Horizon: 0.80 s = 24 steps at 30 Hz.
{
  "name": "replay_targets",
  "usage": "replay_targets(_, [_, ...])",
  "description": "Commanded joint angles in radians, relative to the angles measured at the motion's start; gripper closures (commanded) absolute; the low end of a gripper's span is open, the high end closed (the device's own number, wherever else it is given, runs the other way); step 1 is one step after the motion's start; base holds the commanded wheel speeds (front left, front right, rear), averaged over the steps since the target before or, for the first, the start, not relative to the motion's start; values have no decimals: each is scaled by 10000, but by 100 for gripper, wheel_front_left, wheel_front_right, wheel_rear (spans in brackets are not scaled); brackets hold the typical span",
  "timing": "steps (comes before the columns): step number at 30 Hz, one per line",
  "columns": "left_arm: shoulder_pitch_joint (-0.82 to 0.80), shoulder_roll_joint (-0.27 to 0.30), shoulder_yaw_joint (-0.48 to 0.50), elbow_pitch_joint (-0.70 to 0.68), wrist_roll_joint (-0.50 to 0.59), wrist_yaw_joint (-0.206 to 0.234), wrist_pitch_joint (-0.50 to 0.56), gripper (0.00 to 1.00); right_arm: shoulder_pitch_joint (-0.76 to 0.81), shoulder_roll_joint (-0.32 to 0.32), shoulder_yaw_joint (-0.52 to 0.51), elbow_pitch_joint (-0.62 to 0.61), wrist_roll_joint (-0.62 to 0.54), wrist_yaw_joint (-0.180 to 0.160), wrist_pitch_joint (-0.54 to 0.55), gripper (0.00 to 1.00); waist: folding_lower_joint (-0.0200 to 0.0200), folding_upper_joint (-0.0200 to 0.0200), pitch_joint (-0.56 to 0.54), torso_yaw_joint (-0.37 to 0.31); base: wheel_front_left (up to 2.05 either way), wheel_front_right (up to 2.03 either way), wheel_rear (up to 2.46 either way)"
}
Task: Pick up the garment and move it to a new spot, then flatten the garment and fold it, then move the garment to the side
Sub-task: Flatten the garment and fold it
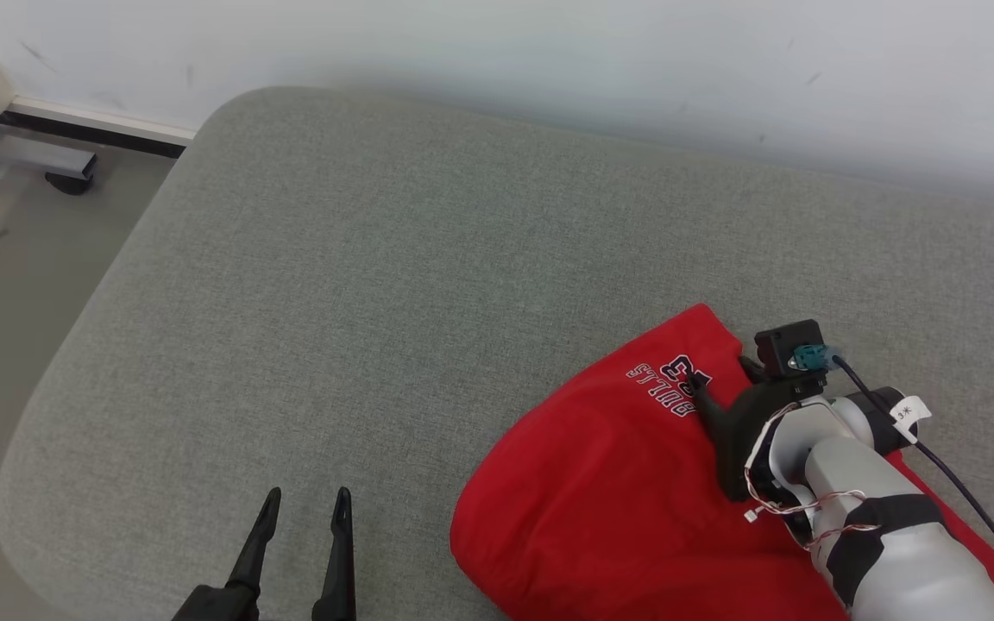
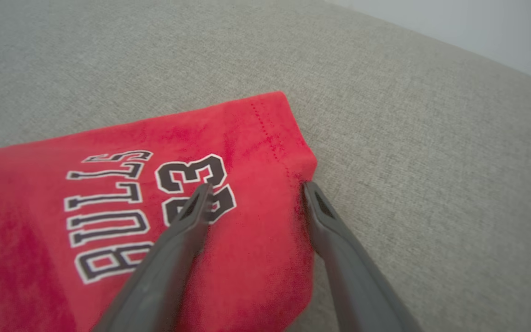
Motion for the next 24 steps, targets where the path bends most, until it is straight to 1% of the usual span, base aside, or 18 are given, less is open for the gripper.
replay_targets(1, [-96,-27,17,28,-43,14,-29,0,-130,49,92,79,143,-29,0,73,-1,-1,35,7,0,0,0])
replay_targets(2, [-108,-28,29,40,-45,22,-29,0,-211,51,175,144,208,-29,-18,100,-1,-1,36,-9,0,0,0])
replay_targets(8, [-202,-31,-31,78,-188,62,-29,0,-861,-298,523,332,519,-29,-438,100,-1,-1,92,-121,0,0,0])
replay_targets(12, [-284,-29,-145,62,-256,69,-29,0,-1608,-859,443,494,684,-29,-796,100,-1,-1,211,-133,0,0,0])
replay_targets(19, [-423,-30,-342,115,-348,67,-29,0,-2902,-1815,-79,1308,549,-29,-1561,100,-1,-1,355,-117,0,0,0])
replay_targets(24, [-570,-29,-562,179,-454,94,-29,0,-3351,-2081,-602,1996,262,-29,-2027,100,-1,-1,420,-38,0,0,0])
